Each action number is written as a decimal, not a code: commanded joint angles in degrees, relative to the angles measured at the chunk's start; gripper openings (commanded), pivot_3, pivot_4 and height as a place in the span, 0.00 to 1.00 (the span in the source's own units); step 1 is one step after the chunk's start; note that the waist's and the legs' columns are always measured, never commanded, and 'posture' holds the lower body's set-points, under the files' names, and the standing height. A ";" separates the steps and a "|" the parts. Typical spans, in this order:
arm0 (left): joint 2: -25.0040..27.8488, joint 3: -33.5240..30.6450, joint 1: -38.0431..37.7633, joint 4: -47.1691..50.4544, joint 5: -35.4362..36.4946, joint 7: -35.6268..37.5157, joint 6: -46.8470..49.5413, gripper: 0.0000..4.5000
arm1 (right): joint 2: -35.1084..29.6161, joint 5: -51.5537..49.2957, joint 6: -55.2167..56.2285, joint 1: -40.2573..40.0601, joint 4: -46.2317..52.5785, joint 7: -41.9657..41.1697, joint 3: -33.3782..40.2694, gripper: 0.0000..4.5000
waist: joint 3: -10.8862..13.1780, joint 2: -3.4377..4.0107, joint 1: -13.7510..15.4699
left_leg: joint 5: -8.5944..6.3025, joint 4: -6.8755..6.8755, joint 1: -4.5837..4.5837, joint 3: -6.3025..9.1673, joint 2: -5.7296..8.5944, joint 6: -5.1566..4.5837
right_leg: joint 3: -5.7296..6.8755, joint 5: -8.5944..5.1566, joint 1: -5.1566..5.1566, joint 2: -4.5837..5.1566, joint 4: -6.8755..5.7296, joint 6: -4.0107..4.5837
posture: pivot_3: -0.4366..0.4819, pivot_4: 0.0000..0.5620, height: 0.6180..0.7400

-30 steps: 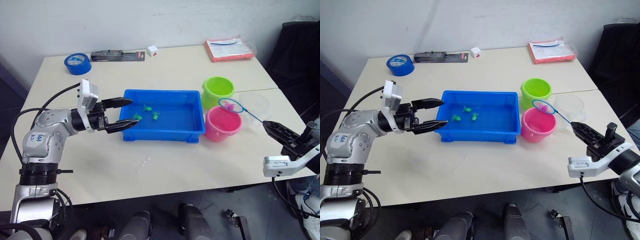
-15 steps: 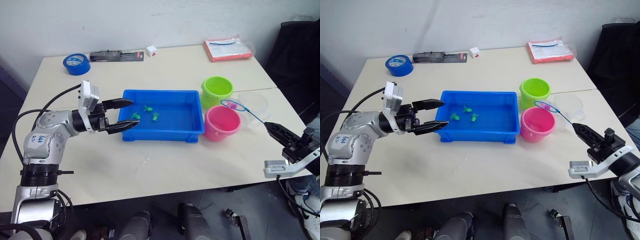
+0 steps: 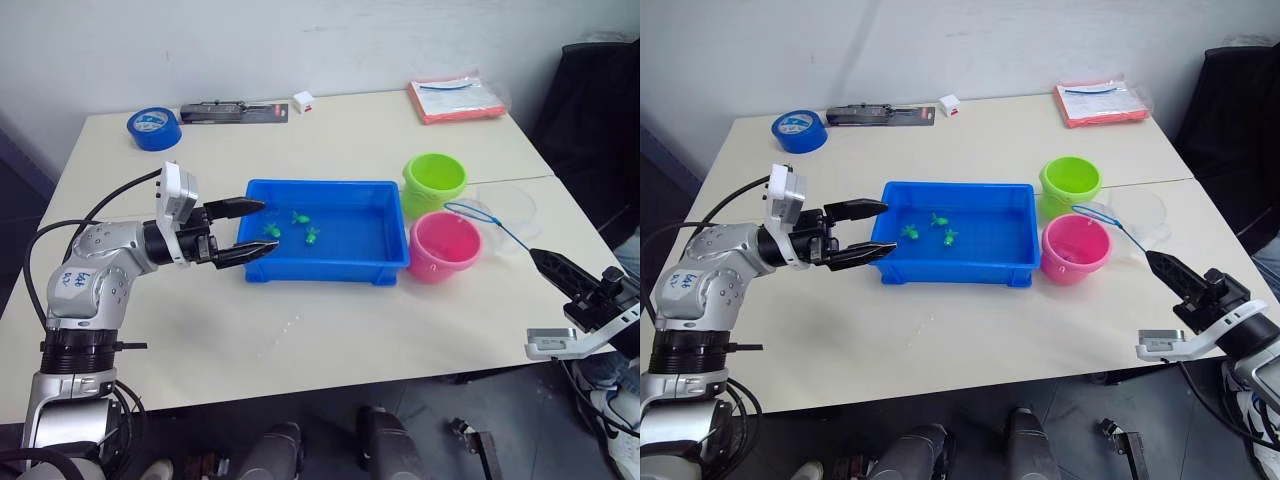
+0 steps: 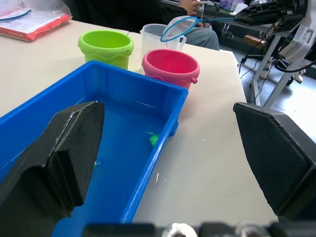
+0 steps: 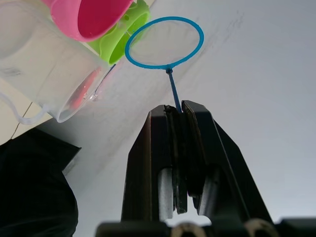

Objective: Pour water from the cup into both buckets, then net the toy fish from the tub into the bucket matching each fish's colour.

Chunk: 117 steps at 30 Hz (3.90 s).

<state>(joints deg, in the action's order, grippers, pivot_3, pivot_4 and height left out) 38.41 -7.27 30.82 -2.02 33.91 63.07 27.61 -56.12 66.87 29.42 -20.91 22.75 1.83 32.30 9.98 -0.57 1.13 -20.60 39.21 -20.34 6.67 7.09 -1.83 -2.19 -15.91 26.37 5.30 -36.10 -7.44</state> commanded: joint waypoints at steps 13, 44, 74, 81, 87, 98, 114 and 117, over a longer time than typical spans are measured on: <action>1.61 -5.28 -4.63 5.86 1.77 -2.60 1.02 1.00 | -6.01 -42.27 0.96 37.33 -13.72 -23.11 -24.50 0.18 | 0.00 -0.01 -2.71 | -0.02 -0.03 0.21 -0.07 -0.28 0.03 | 0.04 0.04 -0.29 0.07 0.16 0.04 | 0.48 0.27 1.00; 5.95 -12.84 -18.52 18.33 7.12 -8.72 7.63 1.00 | 7.54 -49.87 -19.72 79.08 -36.78 -67.55 -56.61 0.18 | 0.02 0.04 -1.60 | -0.11 -0.02 -0.03 -0.14 -0.35 0.06 | 0.27 0.08 0.11 0.09 0.12 0.13 | 0.48 0.27 1.00; 5.46 -16.73 -24.20 23.63 10.33 -13.32 7.75 1.00 | 15.77 -58.17 -33.69 83.60 -40.64 -89.49 -55.42 0.18 | 0.02 0.05 -2.73 | -0.12 -0.06 -0.03 -0.08 -0.41 0.09 | 0.32 0.08 0.10 0.06 0.12 0.17 | 0.48 0.27 1.00; 5.67 -16.64 -23.94 23.16 10.20 -13.38 7.40 1.00 | 19.48 -59.81 -50.90 84.60 -42.36 -86.69 -53.75 0.18 | 0.02 0.05 -2.71 | -0.13 -0.06 -0.05 -0.05 -0.41 0.09 | 0.35 0.09 0.09 0.06 0.11 0.19 | 0.48 0.27 1.00; 5.97 -16.73 -24.02 23.22 10.15 -13.38 7.52 1.00 | 22.20 -61.29 -63.77 85.06 -43.06 -83.19 -52.12 0.18 | 0.02 0.05 -2.72 | -0.13 -0.08 -0.05 -0.05 -0.41 0.10 | 0.35 0.09 0.10 0.06 0.09 0.19 | 0.48 0.27 1.00; 6.74 -16.80 -23.64 22.93 10.26 -13.18 8.18 1.00 | 22.42 -65.38 -75.31 85.00 -41.78 -79.73 -51.26 0.18 | 0.03 0.05 -2.76 | -0.13 -0.08 -0.07 -0.05 -0.41 0.10 | 0.35 0.10 0.11 0.07 0.09 0.20 | 0.48 0.27 1.00; 7.76 -16.77 -23.27 23.43 10.95 -13.65 8.90 1.00 | 22.70 -67.80 -76.88 85.43 -41.62 -74.67 -51.33 0.18 | 0.03 0.06 -2.73 | -0.13 -0.08 -0.08 -0.04 -0.41 0.10 | 0.37 0.10 0.10 0.07 0.09 0.20 | 0.48 0.27 1.00; 7.98 -16.75 -22.94 23.33 10.99 -13.65 9.02 1.00 | 22.79 -68.03 -77.40 84.40 -40.22 -74.20 -51.86 0.18 | 0.03 0.06 -2.74 | -0.13 -0.08 -0.09 -0.03 -0.40 0.09 | 0.37 0.10 0.11 0.08 0.09 0.20 | 0.48 0.27 1.00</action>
<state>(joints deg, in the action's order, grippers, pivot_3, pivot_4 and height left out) 45.46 -22.16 7.07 19.80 43.54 49.50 36.80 -32.86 -0.30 -47.77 63.60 -19.94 -72.69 -19.84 10.01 -0.51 -1.61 -20.73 39.13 -20.42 6.64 6.69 -1.73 -1.82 -15.82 26.48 5.38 -36.01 -7.24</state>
